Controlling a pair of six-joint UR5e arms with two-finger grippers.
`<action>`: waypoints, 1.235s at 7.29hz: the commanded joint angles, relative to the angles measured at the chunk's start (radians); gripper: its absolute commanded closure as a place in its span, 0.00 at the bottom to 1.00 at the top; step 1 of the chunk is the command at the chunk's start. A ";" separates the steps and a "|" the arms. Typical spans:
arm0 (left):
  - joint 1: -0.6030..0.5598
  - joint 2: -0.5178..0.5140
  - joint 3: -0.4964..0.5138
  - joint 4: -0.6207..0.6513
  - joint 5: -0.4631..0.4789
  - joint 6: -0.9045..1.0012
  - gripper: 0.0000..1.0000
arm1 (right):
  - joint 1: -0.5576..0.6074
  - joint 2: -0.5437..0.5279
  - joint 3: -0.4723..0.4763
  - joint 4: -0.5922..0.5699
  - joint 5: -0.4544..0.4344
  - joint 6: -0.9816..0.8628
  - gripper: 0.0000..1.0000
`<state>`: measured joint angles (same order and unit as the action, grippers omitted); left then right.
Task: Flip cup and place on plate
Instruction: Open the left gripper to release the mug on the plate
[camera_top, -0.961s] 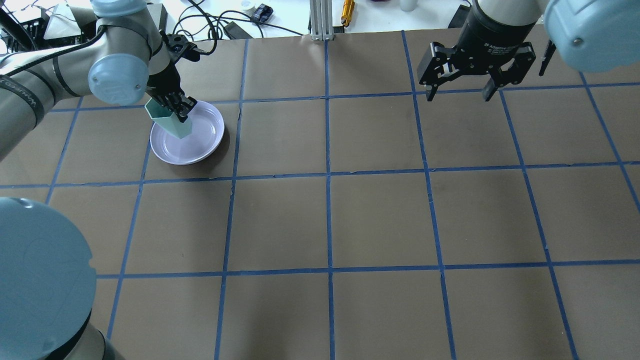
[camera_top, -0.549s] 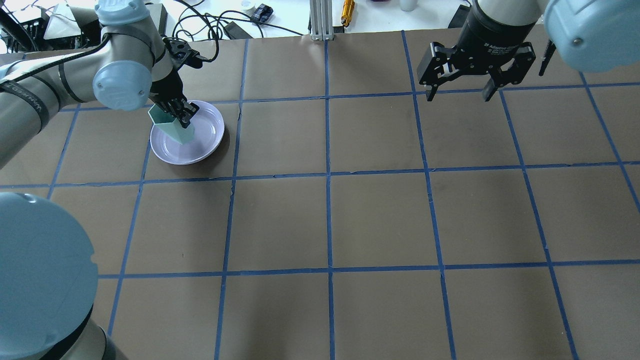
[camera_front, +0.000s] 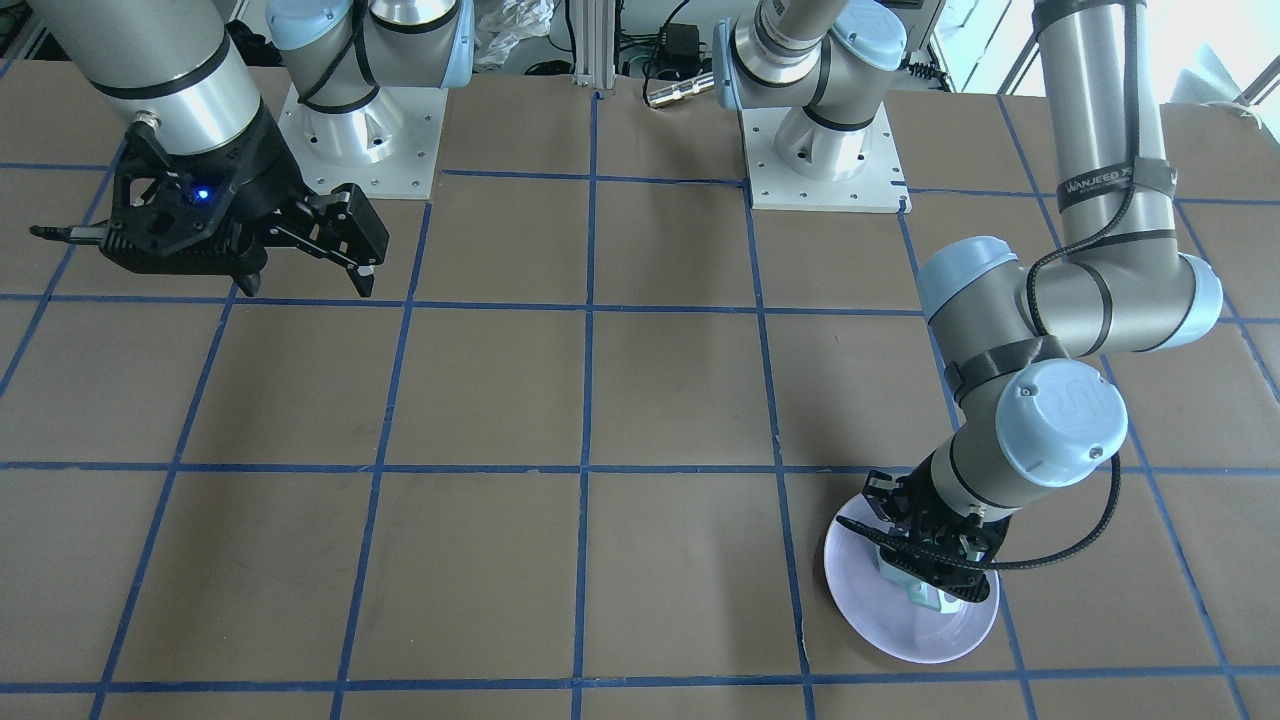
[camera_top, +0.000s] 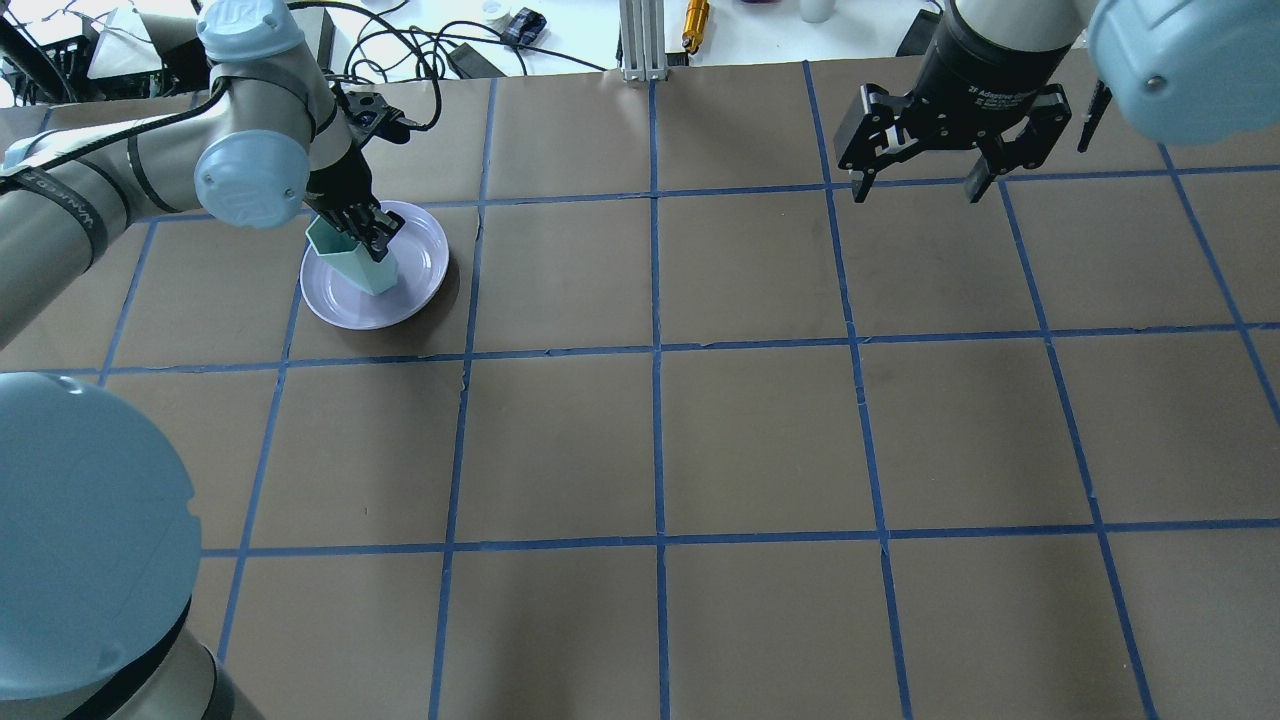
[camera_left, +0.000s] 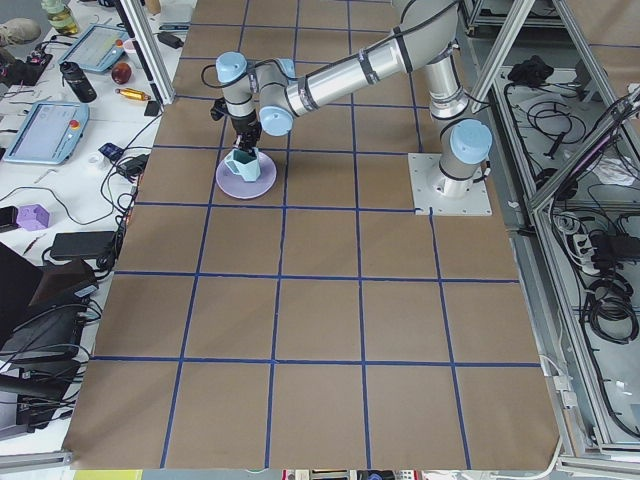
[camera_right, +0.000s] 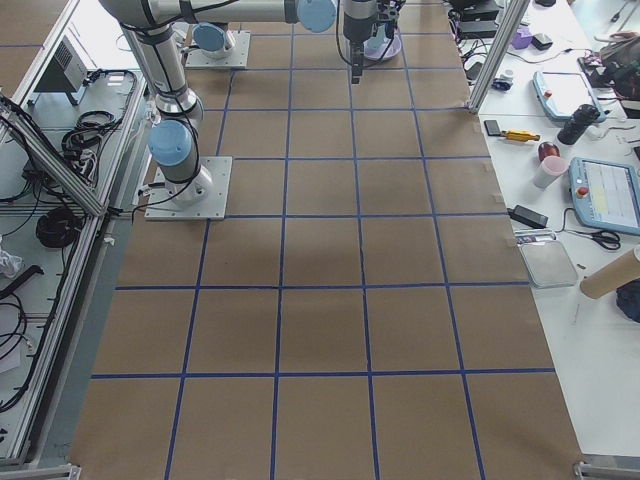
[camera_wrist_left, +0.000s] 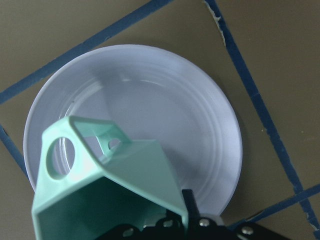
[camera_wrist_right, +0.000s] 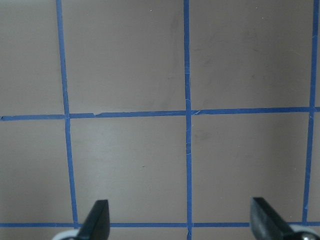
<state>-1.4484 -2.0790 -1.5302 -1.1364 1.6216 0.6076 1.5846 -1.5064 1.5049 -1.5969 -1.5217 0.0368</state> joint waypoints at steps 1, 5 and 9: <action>0.000 -0.003 0.005 0.000 -0.003 -0.006 0.00 | 0.000 0.000 0.000 0.000 0.000 0.000 0.00; -0.006 0.121 0.034 -0.072 0.001 -0.046 0.00 | 0.000 0.000 0.000 0.000 0.000 0.000 0.00; -0.046 0.298 0.079 -0.302 -0.060 -0.334 0.00 | 0.000 0.000 0.000 0.000 0.000 0.000 0.00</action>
<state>-1.4828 -1.8394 -1.4761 -1.3462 1.5826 0.3475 1.5846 -1.5064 1.5048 -1.5969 -1.5217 0.0368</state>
